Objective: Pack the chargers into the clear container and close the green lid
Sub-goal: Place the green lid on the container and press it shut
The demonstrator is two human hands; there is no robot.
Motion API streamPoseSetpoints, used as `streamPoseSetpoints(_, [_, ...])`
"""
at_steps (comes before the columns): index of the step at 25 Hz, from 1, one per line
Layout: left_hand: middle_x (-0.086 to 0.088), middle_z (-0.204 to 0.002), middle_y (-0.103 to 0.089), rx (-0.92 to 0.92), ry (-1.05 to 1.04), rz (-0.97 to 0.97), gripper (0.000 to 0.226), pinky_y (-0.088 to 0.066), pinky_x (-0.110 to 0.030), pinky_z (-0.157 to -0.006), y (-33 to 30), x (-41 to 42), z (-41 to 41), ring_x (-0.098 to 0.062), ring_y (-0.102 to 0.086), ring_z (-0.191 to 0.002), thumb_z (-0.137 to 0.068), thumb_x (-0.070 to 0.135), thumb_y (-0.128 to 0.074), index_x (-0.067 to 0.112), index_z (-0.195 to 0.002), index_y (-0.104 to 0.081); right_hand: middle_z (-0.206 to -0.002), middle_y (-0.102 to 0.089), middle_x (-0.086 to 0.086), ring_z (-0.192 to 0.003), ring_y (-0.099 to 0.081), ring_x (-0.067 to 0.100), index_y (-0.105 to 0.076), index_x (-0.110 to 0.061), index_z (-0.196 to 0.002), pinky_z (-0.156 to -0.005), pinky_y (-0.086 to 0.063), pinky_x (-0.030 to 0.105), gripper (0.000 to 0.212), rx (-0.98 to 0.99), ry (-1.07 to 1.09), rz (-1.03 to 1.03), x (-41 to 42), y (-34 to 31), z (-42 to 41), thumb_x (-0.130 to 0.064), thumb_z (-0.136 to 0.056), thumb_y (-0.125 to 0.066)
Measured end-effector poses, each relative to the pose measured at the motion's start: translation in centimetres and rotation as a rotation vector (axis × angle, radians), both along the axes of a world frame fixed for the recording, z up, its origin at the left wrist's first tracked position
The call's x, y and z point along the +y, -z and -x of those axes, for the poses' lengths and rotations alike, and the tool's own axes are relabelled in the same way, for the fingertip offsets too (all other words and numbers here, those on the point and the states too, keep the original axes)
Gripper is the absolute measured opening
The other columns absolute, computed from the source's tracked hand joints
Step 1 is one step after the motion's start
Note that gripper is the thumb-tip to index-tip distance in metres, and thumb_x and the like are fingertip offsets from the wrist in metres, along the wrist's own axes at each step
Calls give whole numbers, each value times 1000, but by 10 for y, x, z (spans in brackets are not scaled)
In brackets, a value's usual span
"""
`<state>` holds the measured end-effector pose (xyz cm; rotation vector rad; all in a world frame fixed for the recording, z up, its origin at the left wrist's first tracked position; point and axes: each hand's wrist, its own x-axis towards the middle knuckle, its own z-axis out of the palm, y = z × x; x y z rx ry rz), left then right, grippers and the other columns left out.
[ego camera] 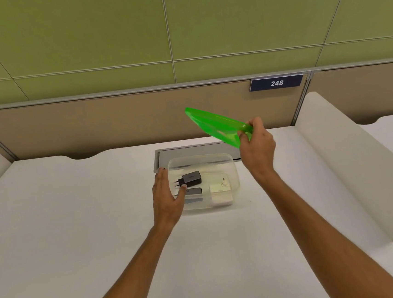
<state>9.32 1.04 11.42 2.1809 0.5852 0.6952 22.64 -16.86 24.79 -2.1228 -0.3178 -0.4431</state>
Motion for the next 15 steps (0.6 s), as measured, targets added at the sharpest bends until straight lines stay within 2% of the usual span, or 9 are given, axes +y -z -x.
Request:
streamPoseSetpoints(4, [-1, -156, -23, -39, -25, 163, 69, -16, -29, -115, -14, 17, -14, -14, -19, -143, -92, 27, -60, 14, -149, -22, -91, -60, 0, -83, -49, 20, -56, -9, -108, -70, -35, 30, 17, 137, -139, -79, 14, -16, 12, -14, -92, -59])
streamPoseSetpoints(6, [-2, -156, -24, -70, -81, 361, 67, -18, -31, -116, -22, 26, -19, -15, -21, -143, -94, 28, -58, 16, -149, -22, -93, -61, -2, -85, -53, 22, -58, -12, -104, -77, -43, 34, 13, 221, -229, -130, 17, -20, 12, -14, -92, -59])
streamPoseSetpoints(8, [-3, -155, -27, -86, -142, 560, 62, -21, -32, -115, -25, 35, -22, -17, -25, -141, -96, 30, -53, 18, -149, -23, -95, -67, 4, -83, -60, 24, -58, -15, -101, -74, -49, 36, 9, 370, -349, -249, 19, -23, 10, -11, -92, -58])
streamPoseSetpoints(11, [-4, -143, -47, -193, -114, 751, 45, -32, -33, -108, -24, 46, -22, -20, -42, -131, -99, 29, -47, 20, -142, -39, -86, -69, 6, -72, -60, 18, -59, -6, -106, -66, -49, 28, 13, 607, -500, -406, 19, -23, 5, -4, -95, -55])
streamPoseSetpoints(13, [-3, -130, -58, -268, -65, 829, 34, -42, -32, -100, -22, 48, -20, -19, -53, -120, -99, 20, -45, 19, -133, -50, -85, -69, 6, -71, -61, 17, -60, -3, -110, -66, -51, 27, 17, 690, -503, -481, 20, -19, -1, -3, -94, -56])
streamPoseSetpoints(15, [-2, -124, -60, -299, -52, 855, 34, -47, -23, -90, -21, 45, -18, -15, -57, -111, -98, 10, -44, 18, -130, -53, -82, -69, 8, -67, -62, 17, -60, -6, -106, -63, -54, 27, 18, 749, -437, -646, 23, -9, -9, -2, -89, -61])
